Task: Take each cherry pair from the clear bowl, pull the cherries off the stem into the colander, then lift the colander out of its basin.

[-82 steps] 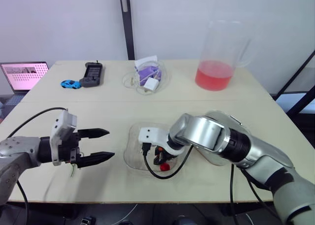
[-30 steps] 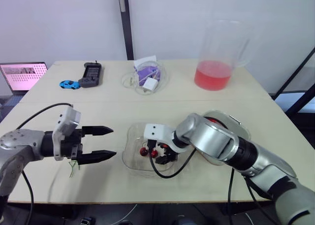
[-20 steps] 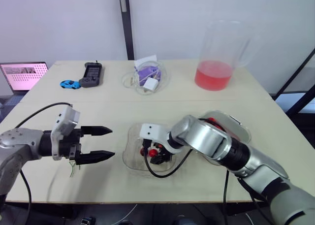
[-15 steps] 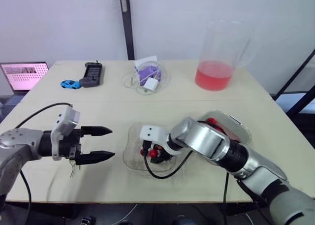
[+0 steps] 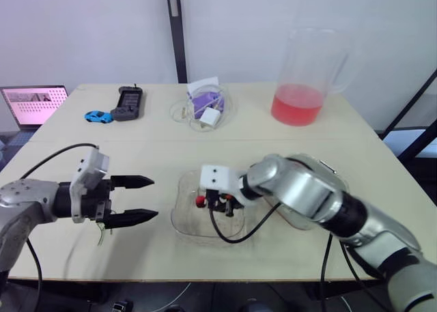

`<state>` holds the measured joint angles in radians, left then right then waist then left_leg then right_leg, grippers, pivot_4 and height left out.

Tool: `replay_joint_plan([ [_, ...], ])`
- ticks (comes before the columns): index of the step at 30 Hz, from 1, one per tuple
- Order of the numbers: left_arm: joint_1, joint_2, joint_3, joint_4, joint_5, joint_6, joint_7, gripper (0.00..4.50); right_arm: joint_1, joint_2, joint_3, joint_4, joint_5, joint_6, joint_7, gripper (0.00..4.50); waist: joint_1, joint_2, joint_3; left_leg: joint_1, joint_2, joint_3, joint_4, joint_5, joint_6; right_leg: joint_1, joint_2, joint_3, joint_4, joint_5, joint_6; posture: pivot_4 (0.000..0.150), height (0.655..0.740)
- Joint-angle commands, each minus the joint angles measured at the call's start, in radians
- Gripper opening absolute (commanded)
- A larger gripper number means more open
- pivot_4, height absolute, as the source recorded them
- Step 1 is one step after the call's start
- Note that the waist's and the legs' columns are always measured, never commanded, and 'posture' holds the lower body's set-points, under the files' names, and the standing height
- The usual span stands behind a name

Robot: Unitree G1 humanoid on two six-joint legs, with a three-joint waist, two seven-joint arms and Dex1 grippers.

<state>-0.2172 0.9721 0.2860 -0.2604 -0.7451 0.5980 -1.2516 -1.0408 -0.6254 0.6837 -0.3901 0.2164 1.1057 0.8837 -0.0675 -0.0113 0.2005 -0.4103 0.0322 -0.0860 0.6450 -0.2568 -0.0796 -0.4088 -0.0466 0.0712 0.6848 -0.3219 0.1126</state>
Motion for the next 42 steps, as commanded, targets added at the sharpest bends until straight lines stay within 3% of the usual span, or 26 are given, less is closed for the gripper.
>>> replay_joint_plan([
  [1, -0.064, -0.033, 0.003, 0.045, 0.001, -0.036, 0.020, 4.50, 0.037, -0.070, -0.108, -0.111, -0.041, -0.209, 0.012, 1.44, 0.001, 0.000, 0.000, 0.000, 0.000, 0.000, 0.000, 0.000, 0.000, 0.000, 0.000, 0.000, 0.000, 0.000, 0.000, 0.150, 0.7332],
  [6, -0.154, -0.083, 0.009, 0.082, -0.045, -0.014, 0.030, 4.50, 0.096, -0.112, -0.161, -0.114, -0.110, -0.377, 0.002, 1.44, -0.001, -0.001, 0.000, 0.000, 0.000, 0.000, 0.001, 0.000, 0.000, 0.001, 0.000, 0.000, 0.000, 0.000, 0.000, 0.150, 0.7332],
  [12, -0.361, -0.152, -0.043, 0.187, -0.081, 0.057, 0.058, 4.50, 0.201, -0.183, -0.155, -0.091, -0.500, -0.794, -0.235, 1.44, 0.006, -0.001, -0.001, 0.000, -0.001, 0.000, 0.002, 0.000, 0.000, 0.001, 0.000, 0.000, 0.000, 0.000, 0.000, 0.150, 0.7332],
  [19, -0.546, -0.229, -0.141, 0.280, -0.046, 0.126, 0.120, 4.50, 0.283, -0.153, -0.165, -0.071, -0.766, -0.963, -0.329, 1.44, 0.000, -0.001, -0.001, 0.000, -0.001, 0.000, 0.002, 0.000, 0.000, 0.001, 0.000, 0.000, 0.001, 0.000, 0.000, 0.150, 0.7332],
  [28, -0.647, -0.276, -0.230, 0.312, -0.006, 0.161, 0.100, 4.50, 0.311, -0.078, -0.206, -0.052, -0.886, -1.056, -0.311, 1.44, 0.001, -0.001, -0.001, 0.001, -0.001, 0.000, 0.002, 0.001, -0.001, 0.001, 0.000, 0.000, 0.001, 0.000, 0.000, 0.150, 0.7332],
  [39, -0.692, -0.320, -0.251, 0.320, 0.015, 0.182, 0.100, 4.50, 0.335, -0.023, -0.249, -0.038, -0.918, -1.107, -0.260, 1.44, -0.001, -0.001, -0.001, 0.001, -0.001, 0.000, 0.002, 0.001, -0.002, 0.002, 0.000, 0.000, 0.001, 0.000, 0.000, 0.150, 0.7332],
  [42, -0.698, -0.319, -0.252, 0.322, 0.015, 0.192, 0.097, 3.64, 0.338, -0.012, -0.259, -0.038, -0.924, -1.116, -0.247, 1.36, -0.001, -0.001, -0.001, 0.001, -0.001, 0.000, 0.002, 0.001, -0.002, 0.002, 0.000, 0.000, 0.002, 0.000, 0.000, 0.150, 0.7332],
])
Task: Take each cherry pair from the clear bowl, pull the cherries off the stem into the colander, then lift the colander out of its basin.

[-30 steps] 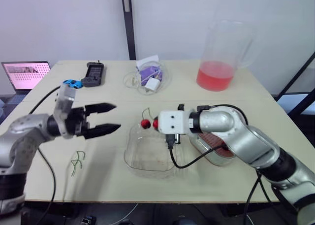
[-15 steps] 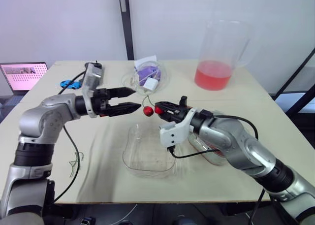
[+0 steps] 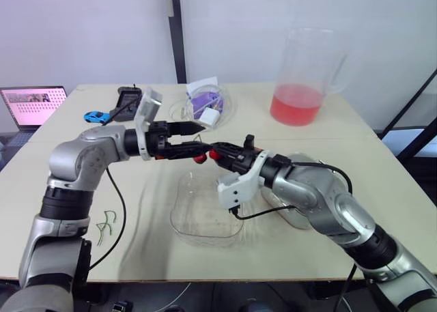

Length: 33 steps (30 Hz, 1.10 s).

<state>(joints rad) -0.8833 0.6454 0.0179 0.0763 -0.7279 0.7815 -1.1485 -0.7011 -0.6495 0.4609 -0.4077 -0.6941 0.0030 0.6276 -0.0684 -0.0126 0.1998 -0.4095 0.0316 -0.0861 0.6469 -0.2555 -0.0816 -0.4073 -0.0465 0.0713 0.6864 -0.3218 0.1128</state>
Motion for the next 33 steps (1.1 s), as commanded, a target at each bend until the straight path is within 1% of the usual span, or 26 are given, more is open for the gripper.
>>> replay_joint_plan([
  [1, -0.030, 0.015, 0.006, -0.015, 0.009, 0.004, -0.014, 3.16, -0.001, 0.016, -0.037, -0.022, -0.014, -0.014, 0.015, 1.36, 0.000, 0.000, 0.000, 0.000, 0.000, 0.000, 0.000, 0.000, 0.000, 0.000, 0.000, 0.000, 0.000, 0.000, 0.000, 0.150, 0.7332],
  [3, -0.028, 0.021, -0.001, -0.018, 0.015, 0.006, -0.022, 2.02, 0.000, 0.024, -0.042, -0.026, -0.015, -0.017, 0.025, 1.36, 0.000, 0.000, 0.000, 0.000, 0.000, 0.000, 0.000, 0.000, 0.000, 0.000, 0.000, 0.000, 0.000, 0.000, 0.000, 0.150, 0.7332],
  [4, -0.028, 0.020, 0.000, -0.018, 0.014, 0.009, -0.024, 1.59, 0.002, 0.027, -0.045, -0.027, -0.015, -0.018, 0.029, 1.36, 0.000, 0.000, 0.000, 0.000, 0.000, 0.000, 0.000, 0.000, 0.000, 0.000, 0.000, 0.000, 0.000, 0.000, 0.000, 0.150, 0.7332],
  [7, -0.034, 0.013, 0.009, -0.013, 0.009, 0.021, -0.031, 0.06, 0.006, 0.033, -0.051, -0.029, -0.012, -0.024, 0.043, 1.36, 0.000, 0.000, 0.000, 0.000, 0.000, 0.000, 0.000, 0.000, 0.000, 0.000, 0.000, 0.000, 0.000, 0.000, 0.000, 0.150, 0.7332],
  [12, -0.027, 0.023, -0.009, -0.002, 0.036, 0.014, -0.061, 0.06, 0.008, 0.038, -0.062, -0.029, -0.001, -0.041, 0.065, 1.36, 0.000, 0.000, 0.000, 0.000, 0.000, 0.000, 0.000, 0.000, 0.000, 0.000, 0.000, 0.000, 0.000, 0.000, 0.000, 0.150, 0.7332],
  [15, -0.025, 0.023, -0.007, 0.002, 0.042, 0.012, -0.066, 0.06, 0.020, 0.050, -0.080, -0.033, 0.056, -0.022, 0.109, 1.36, 0.000, 0.000, 0.000, 0.000, 0.000, 0.000, 0.000, 0.000, 0.000, 0.000, 0.000, 0.000, 0.000, 0.000, 0.000, 0.150, 0.7332],
  [18, -0.020, 0.026, -0.002, 0.004, 0.049, 0.006, -0.070, 0.00, 0.030, 0.052, -0.100, -0.057, 0.081, -0.011, 0.136, 2.30, 0.001, 0.000, 0.000, 0.000, 0.000, 0.000, 0.000, 0.000, 0.000, 0.000, 0.000, 0.000, 0.000, 0.000, 0.000, 0.150, 0.7332],
  [20, -0.023, 0.031, 0.006, 0.021, 0.053, 0.000, -0.079, 0.00, 0.036, 0.037, -0.130, -0.077, 0.110, 0.007, 0.165, 3.20, 0.001, 0.000, 0.000, 0.000, 0.000, 0.000, 0.000, 0.000, 0.000, 0.000, 0.000, 0.000, 0.000, 0.000, 0.000, 0.150, 0.7332],
  [24, -0.024, 0.039, 0.010, 0.036, 0.063, -0.009, -0.095, 0.00, 0.049, 0.037, -0.202, -0.126, 0.210, 0.099, 0.235, 3.20, 0.001, 0.000, 0.000, 0.000, 0.000, 0.000, 0.000, 0.000, 0.000, 0.000, 0.000, 0.000, 0.000, 0.000, 0.000, 0.150, 0.7332],
  [27, -0.026, 0.039, 0.012, 0.043, 0.061, -0.015, -0.116, 0.00, 0.040, 0.106, -0.343, -0.219, 0.463, 0.501, 0.365, 3.20, 0.001, 0.000, 0.000, 0.000, 0.000, 0.000, 0.000, 0.000, 0.000, 0.001, 0.000, 0.000, 0.001, 0.000, 0.000, 0.150, 0.7332],
  [28, -0.025, 0.038, 0.014, 0.041, 0.057, -0.016, -0.122, 0.00, 0.030, 0.122, -0.377, -0.238, 0.514, 0.613, 0.381, 3.20, 0.001, 0.000, 0.000, 0.000, 0.000, -0.001, 0.000, 0.000, 0.000, 0.001, 0.000, 0.000, 0.000, 0.000, 0.000, 0.150, 0.7332],
  [31, -0.023, 0.034, 0.019, 0.027, 0.039, -0.013, -0.145, 0.00, -0.011, 0.199, -0.498, -0.259, 0.706, 0.900, 0.390, 3.20, 0.001, 0.000, 0.000, 0.000, 0.000, -0.001, 0.000, 0.000, 0.000, 0.001, 0.000, -0.001, 0.000, 0.000, 0.000, 0.150, 0.7332],
  [33, -0.024, 0.029, 0.024, 0.020, 0.030, -0.011, -0.151, 0.00, -0.074, 0.223, -0.583, -0.245, 0.902, 1.137, 0.471, 3.20, 0.001, 0.000, 0.000, 0.001, 0.000, -0.001, 0.000, 0.000, 0.000, 0.002, 0.000, -0.001, 0.001, 0.000, 0.000, 0.150, 0.7332],
])
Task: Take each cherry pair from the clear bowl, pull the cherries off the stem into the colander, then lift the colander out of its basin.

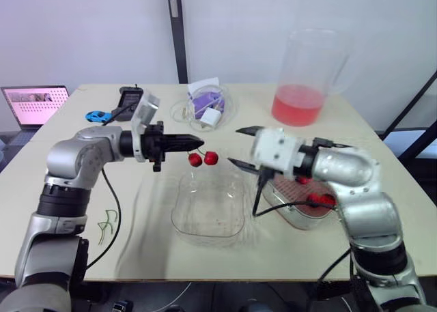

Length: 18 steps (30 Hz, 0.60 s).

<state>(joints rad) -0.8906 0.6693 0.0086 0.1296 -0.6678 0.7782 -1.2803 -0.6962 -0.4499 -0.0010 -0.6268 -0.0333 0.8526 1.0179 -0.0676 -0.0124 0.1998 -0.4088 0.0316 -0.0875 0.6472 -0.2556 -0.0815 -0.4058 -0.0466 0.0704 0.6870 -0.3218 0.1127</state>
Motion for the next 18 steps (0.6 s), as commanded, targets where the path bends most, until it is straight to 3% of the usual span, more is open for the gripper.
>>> replay_joint_plan([
  [1, -0.021, 0.003, 0.031, -0.031, -0.028, -0.008, -0.020, 0.00, -0.103, 0.014, -0.135, -0.015, 0.281, 0.350, 0.083, 3.20, 0.000, 0.000, 0.000, 0.000, 0.000, 0.000, 0.000, 0.000, 0.000, 0.000, 0.000, 0.000, 0.000, 0.000, 0.000, 0.150, 0.7332],
  [7, -0.035, -0.007, 0.018, -0.030, -0.026, -0.012, -0.039, 0.00, -0.161, -0.009, -0.136, 0.028, 0.401, 0.444, -0.010, 3.20, 0.000, 0.000, 0.000, 0.000, 0.000, 0.000, 0.000, 0.000, 0.001, 0.000, 0.000, 0.000, 0.000, 0.000, 0.000, 0.150, 0.7332],
  [18, -0.035, -0.018, 0.022, -0.069, -0.049, 0.021, -0.044, 0.00, -0.145, -0.019, 0.001, 0.119, 0.442, 0.251, -0.144, 3.20, -0.002, 0.000, 0.000, 0.000, 0.000, 0.000, 0.000, 0.000, 0.001, 0.000, 0.000, 0.000, 0.000, 0.000, 0.000, 0.150, 0.7332],
])
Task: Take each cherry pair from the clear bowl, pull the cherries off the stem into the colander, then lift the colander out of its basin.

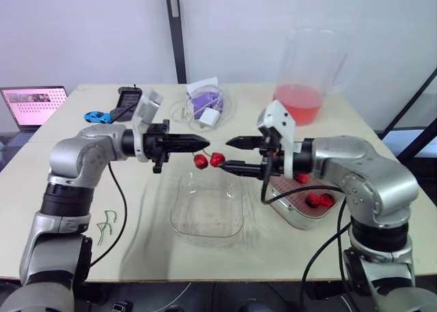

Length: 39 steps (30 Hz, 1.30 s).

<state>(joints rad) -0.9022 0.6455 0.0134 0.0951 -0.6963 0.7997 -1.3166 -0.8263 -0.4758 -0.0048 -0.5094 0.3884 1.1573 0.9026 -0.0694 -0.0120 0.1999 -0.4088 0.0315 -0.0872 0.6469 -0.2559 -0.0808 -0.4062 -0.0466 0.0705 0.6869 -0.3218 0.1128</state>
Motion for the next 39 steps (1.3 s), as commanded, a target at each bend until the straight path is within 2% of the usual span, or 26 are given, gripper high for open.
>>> replay_joint_plan([
  [1, -0.022, 0.007, 0.015, -0.037, -0.018, -0.006, -0.009, 0.00, -0.014, 0.009, 0.010, 0.006, 0.029, -0.062, -0.036, 3.20, 0.000, 0.000, 0.000, 0.000, 0.000, 0.000, 0.000, 0.000, 0.000, 0.000, 0.000, 0.000, 0.000, 0.000, 0.000, 0.150, 0.7332],
  [13, -0.025, 0.006, 0.016, -0.042, -0.011, -0.022, -0.005, 0.00, 0.005, 0.003, 0.053, 0.021, 0.135, -0.061, -0.098, 3.20, 0.000, 0.000, 0.000, 0.000, 0.000, 0.000, 0.000, 0.000, 0.000, 0.000, 0.000, 0.000, 0.000, 0.000, 0.000, 0.150, 0.7332],
  [16, -0.025, 0.000, 0.021, -0.042, -0.016, -0.019, 0.005, 0.00, 0.006, 0.009, 0.050, 0.029, 0.150, -0.064, -0.123, 2.35, 0.001, 0.000, 0.000, 0.000, 0.000, 0.000, 0.000, 0.000, 0.000, 0.000, 0.000, 0.000, 0.000, 0.000, 0.000, 0.150, 0.7332],
  [19, -0.027, -0.002, 0.023, -0.041, -0.018, -0.018, 0.007, 0.00, 0.003, 0.007, 0.055, 0.033, 0.163, -0.069, -0.139, 0.89, 0.000, 0.000, 0.000, 0.000, 0.000, 0.000, 0.000, 0.000, 0.000, 0.000, 0.000, 0.000, 0.000, 0.000, 0.000, 0.150, 0.7332],
  [30, -0.034, -0.004, 0.019, -0.033, -0.008, -0.026, 0.003, 0.00, -0.007, -0.040, 0.077, 0.037, 0.189, -0.092, -0.140, 0.89, 0.001, 0.000, 0.000, 0.000, 0.000, 0.000, 0.000, 0.000, 0.000, 0.000, 0.000, 0.000, 0.000, 0.000, 0.000, 0.150, 0.7332],
  [39, -0.035, -0.002, 0.023, -0.028, -0.007, -0.029, 0.002, 0.00, 0.043, -0.181, 0.071, 0.034, 0.217, -0.084, -0.080, 0.89, 0.002, 0.000, 0.000, 0.000, 0.000, 0.000, 0.000, 0.000, 0.000, 0.000, 0.000, 0.000, 0.000, 0.000, 0.000, 0.150, 0.7332],
])
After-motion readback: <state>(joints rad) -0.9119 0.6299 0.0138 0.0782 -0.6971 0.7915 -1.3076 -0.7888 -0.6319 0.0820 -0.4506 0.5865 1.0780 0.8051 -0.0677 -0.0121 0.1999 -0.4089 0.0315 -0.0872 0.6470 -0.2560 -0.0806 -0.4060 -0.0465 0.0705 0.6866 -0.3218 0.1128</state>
